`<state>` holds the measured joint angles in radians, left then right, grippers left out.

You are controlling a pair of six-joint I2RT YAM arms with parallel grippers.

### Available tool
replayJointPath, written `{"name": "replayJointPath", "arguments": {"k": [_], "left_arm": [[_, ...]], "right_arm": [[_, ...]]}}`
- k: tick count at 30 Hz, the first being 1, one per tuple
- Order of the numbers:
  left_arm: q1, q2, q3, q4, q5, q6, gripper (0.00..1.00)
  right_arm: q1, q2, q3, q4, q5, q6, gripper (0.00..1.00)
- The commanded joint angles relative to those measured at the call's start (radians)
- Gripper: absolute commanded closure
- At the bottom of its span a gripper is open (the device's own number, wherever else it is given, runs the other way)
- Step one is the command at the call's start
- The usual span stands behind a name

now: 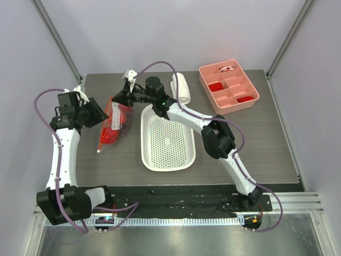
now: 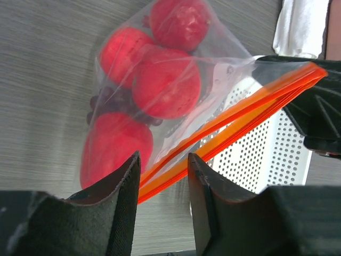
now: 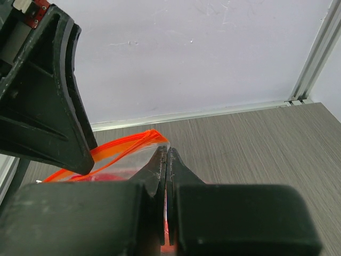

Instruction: Open the zip-top bag and remove the fake food

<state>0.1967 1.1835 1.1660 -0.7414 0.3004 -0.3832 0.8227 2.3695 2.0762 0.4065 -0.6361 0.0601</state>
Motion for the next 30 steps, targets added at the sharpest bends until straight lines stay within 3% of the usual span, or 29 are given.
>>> {"name": "replayJointPath", "arguments": {"k": [1, 8, 12, 15, 18, 19, 21, 22, 23, 26, 30], "left_arm": [[-0.003, -0.033, -0.005, 0.043, -0.024, 0.009, 0.59], [-0.006, 0.016, -0.006, -0.012, -0.066, -0.002, 0.73], [-0.008, 0.005, -0.055, 0.04, -0.021, -0.011, 0.61], [-0.006, 0.041, -0.054, 0.039, 0.012, -0.025, 0.62], [-0.005, 0.064, -0.036, 0.01, 0.014, -0.062, 0.94], [-0.006, 0.061, -0.028, 0.001, 0.003, -0.078, 1.0], [-0.006, 0.036, 0.004, -0.05, -0.067, -0.104, 1.0], [-0.006, 0.025, 0.018, -0.07, -0.099, -0.127, 1.0], [-0.008, 0.018, 0.036, -0.116, -0.127, -0.176, 1.0], [-0.011, -0.027, 0.046, -0.134, -0.199, -0.271, 1.0], [-0.025, -0.061, 0.054, -0.17, -0.262, -0.353, 1.0]], "right_arm": [[0.003, -0.01, 0.048, 0.026, -0.013, 0.006, 0.99], [0.003, -0.012, 0.053, 0.038, -0.008, 0.02, 0.99], [0.003, -0.013, 0.056, 0.038, -0.01, 0.023, 0.99], [0.004, -0.015, 0.053, 0.038, -0.001, 0.032, 0.99], [0.012, -0.015, 0.064, 0.017, 0.016, 0.04, 0.99], [0.013, -0.016, 0.07, -0.015, 0.025, 0.041, 0.91], [0.026, -0.03, 0.088, -0.076, 0.087, 0.052, 0.71], [0.029, -0.039, 0.094, -0.154, 0.193, 0.069, 0.54], [0.035, -0.059, 0.108, -0.196, 0.235, 0.095, 0.47], [0.044, -0.11, 0.119, -0.354, 0.347, 0.229, 0.34], [0.05, -0.194, 0.099, -0.589, 0.524, 0.378, 0.33]]}}
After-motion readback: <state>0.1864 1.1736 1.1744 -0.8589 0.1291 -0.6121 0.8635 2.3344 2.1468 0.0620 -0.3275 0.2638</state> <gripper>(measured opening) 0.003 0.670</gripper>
